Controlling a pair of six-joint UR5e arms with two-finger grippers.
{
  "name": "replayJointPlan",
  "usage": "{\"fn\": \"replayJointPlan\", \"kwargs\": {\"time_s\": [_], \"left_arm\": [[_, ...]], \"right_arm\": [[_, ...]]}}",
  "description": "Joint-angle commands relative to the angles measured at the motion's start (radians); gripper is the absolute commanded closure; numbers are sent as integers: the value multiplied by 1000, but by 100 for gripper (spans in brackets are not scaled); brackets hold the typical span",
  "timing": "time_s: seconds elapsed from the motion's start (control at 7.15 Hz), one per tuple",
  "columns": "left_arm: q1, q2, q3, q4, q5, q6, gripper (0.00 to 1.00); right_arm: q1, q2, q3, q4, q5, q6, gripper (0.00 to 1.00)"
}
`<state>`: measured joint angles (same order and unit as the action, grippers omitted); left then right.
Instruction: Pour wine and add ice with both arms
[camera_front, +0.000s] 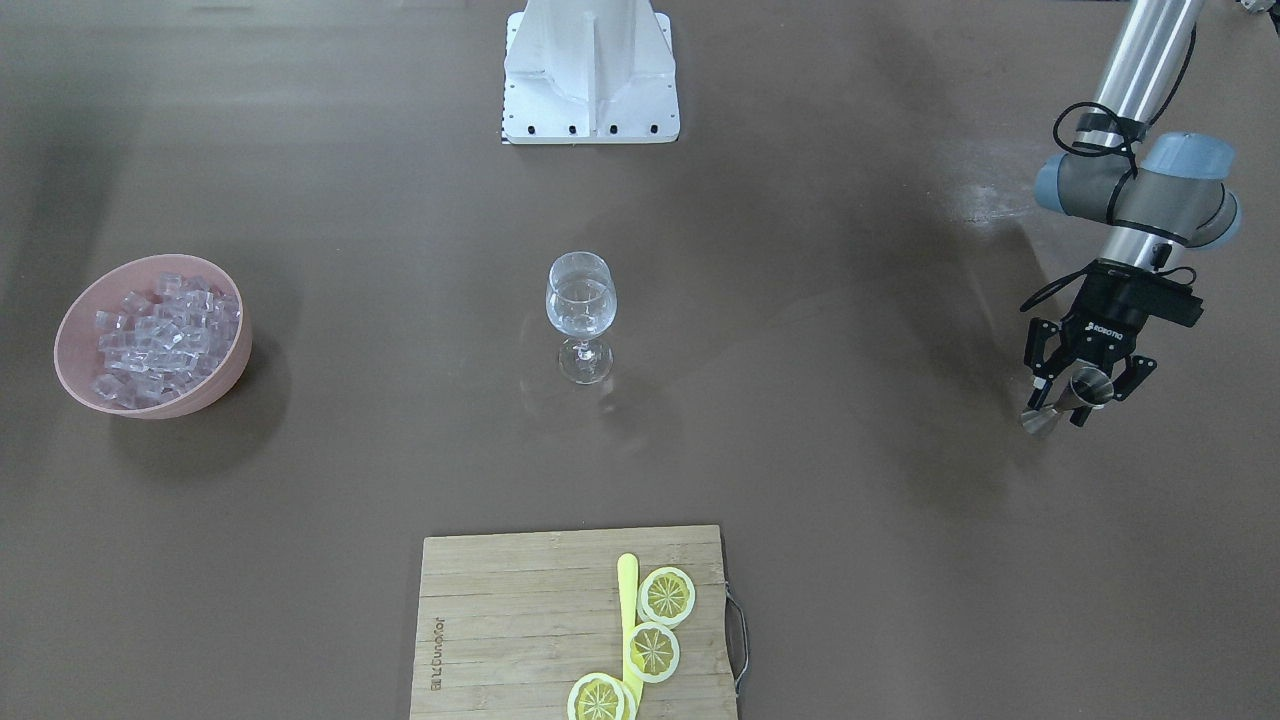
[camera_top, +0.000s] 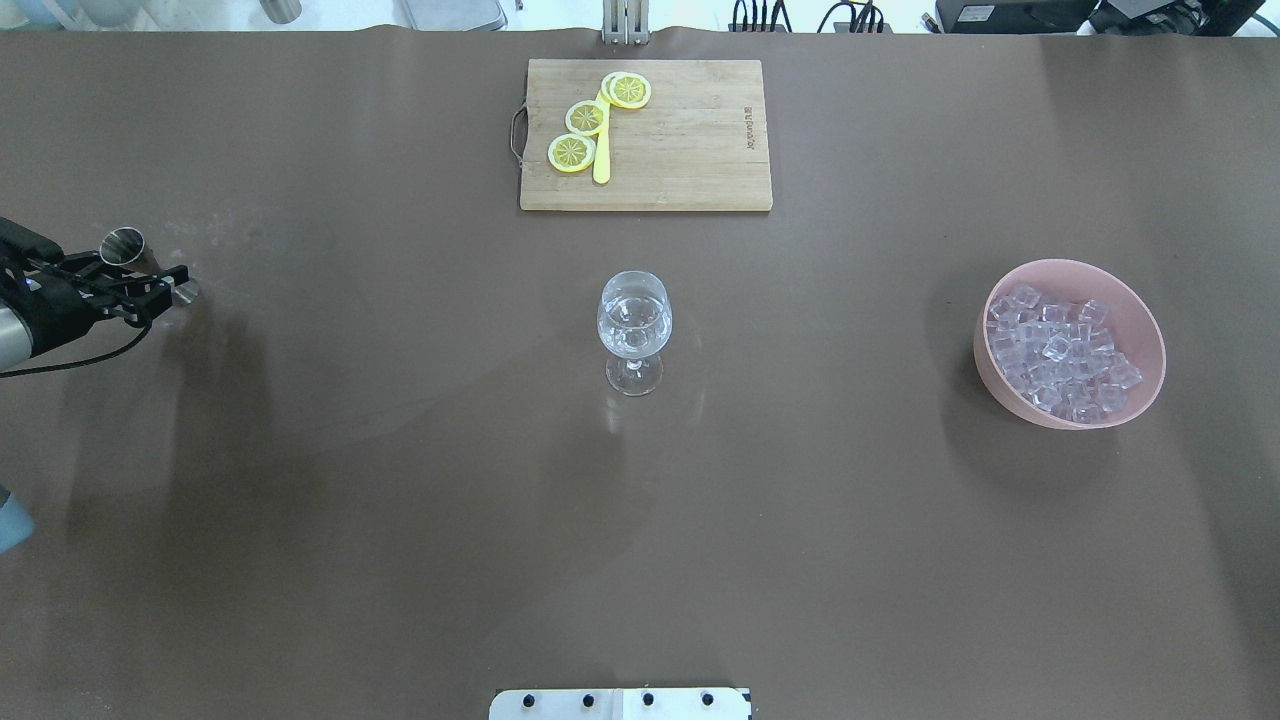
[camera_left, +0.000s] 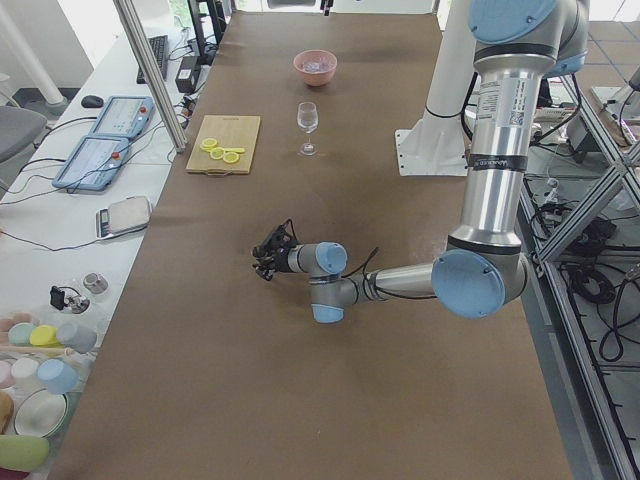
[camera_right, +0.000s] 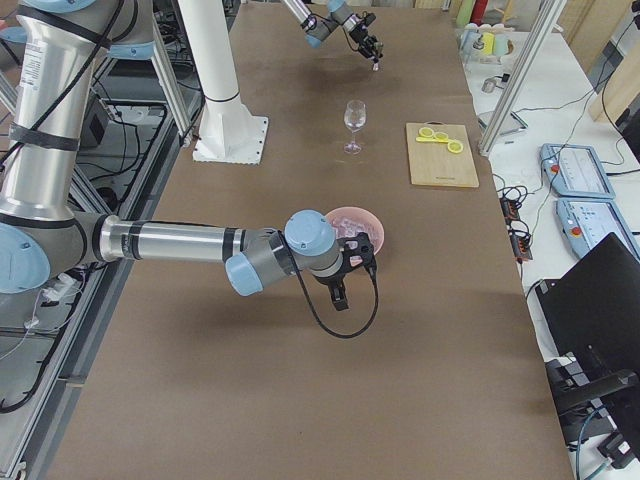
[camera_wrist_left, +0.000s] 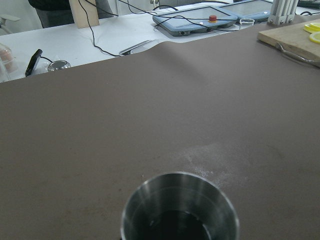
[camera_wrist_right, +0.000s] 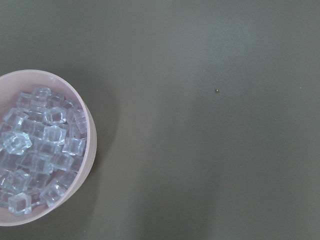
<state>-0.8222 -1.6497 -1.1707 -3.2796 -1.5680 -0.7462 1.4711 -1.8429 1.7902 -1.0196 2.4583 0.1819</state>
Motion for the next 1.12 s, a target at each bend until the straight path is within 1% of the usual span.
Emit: {"fn": "replayJointPlan", "kwargs": {"time_s": [0.0,0.14,0.28,0.42,0.56,0.7,0.98], "left_arm": [[0,1,-15,0,-6,-50,100],[-1,-1,-17,0,-62,-51,100],[-2,-4,-38,0,-73,-51,100],[-2,-4,-82,3,-81,-50,100],[-2,-10,-119,8,-130,-48,100],[-3,-16,-157,8,-133,-47,100],[-3,-16,-188,2,-121,-32,100]], "right_arm": [[0,-21,-3,58,-2,11,0],[0,-18,-2,56,-4,11,0],[0,-6,-3,50,-2,13,0],[0,-1,-3,50,-2,18,0],[-2,2,-3,49,-2,19,0],[-2,11,-3,47,-2,19,0],[-2,17,-6,47,-4,19,0]]}}
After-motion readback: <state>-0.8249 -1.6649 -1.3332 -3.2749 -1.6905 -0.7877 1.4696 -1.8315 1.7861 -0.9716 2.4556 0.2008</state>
